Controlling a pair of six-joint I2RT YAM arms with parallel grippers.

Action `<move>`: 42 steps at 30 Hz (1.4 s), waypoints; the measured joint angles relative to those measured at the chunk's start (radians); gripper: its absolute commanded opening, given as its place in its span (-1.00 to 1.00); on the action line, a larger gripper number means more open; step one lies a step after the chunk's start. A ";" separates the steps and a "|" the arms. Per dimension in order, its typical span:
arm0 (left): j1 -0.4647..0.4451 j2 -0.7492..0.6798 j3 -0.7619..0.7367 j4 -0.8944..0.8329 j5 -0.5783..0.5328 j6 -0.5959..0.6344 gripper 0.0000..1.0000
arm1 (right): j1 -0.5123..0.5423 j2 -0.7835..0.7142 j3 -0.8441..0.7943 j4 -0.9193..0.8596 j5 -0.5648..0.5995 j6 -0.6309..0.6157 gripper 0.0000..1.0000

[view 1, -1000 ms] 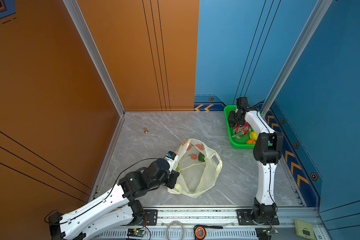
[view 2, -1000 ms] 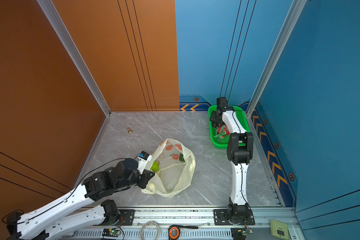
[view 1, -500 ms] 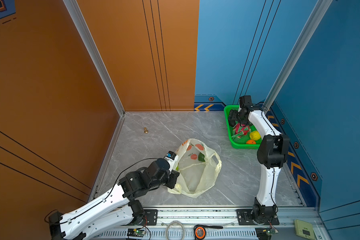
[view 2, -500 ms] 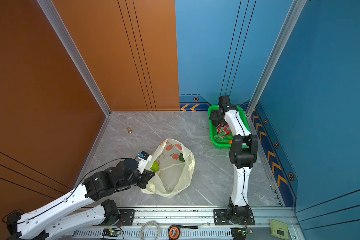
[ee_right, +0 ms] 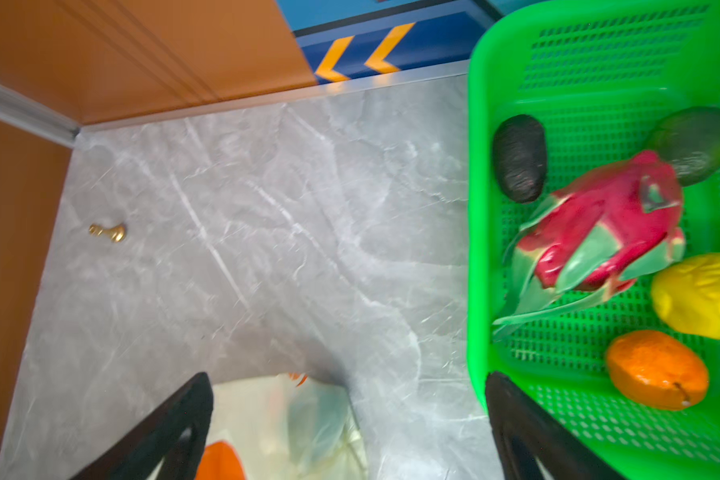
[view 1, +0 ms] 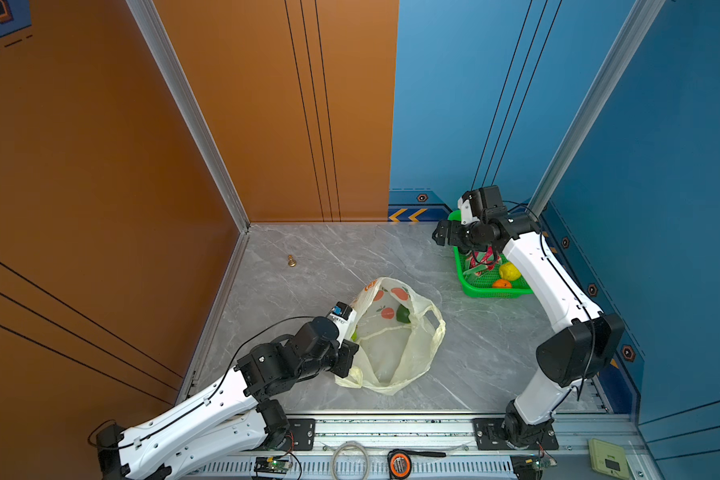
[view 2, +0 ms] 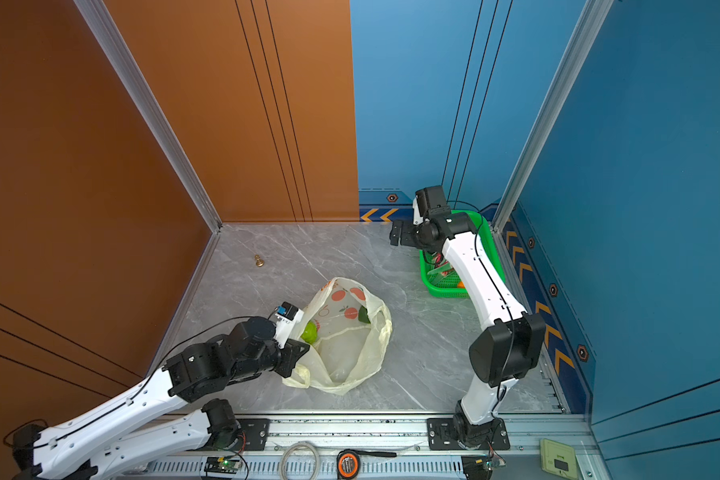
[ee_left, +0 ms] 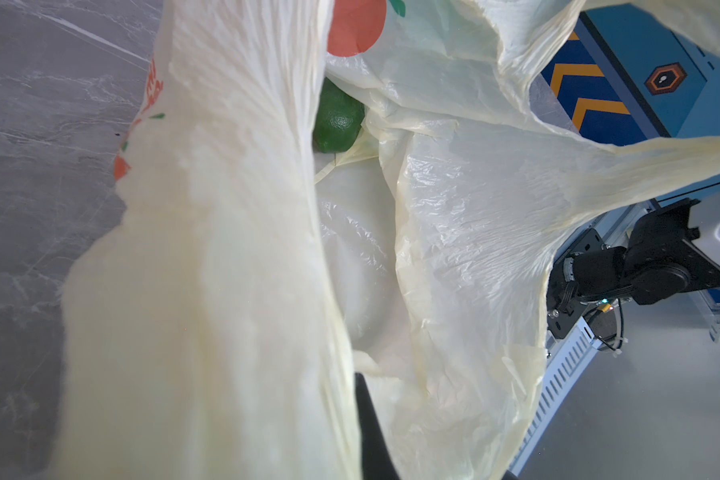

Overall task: Untie the knot of the plastic bag and take out the fruit
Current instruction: 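Move the right gripper back over the bag opening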

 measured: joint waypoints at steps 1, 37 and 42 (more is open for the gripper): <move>0.000 -0.001 0.000 -0.001 0.000 0.000 -1.00 | 0.035 -0.021 -0.013 -0.006 -0.002 0.004 1.00; 0.005 -0.040 0.014 -0.094 0.005 0.000 -1.00 | 0.753 -0.158 -0.623 0.272 0.022 0.332 0.79; 0.005 -0.039 0.015 -0.113 0.019 -0.005 -1.00 | 0.757 -0.090 -0.667 0.365 0.033 0.367 0.76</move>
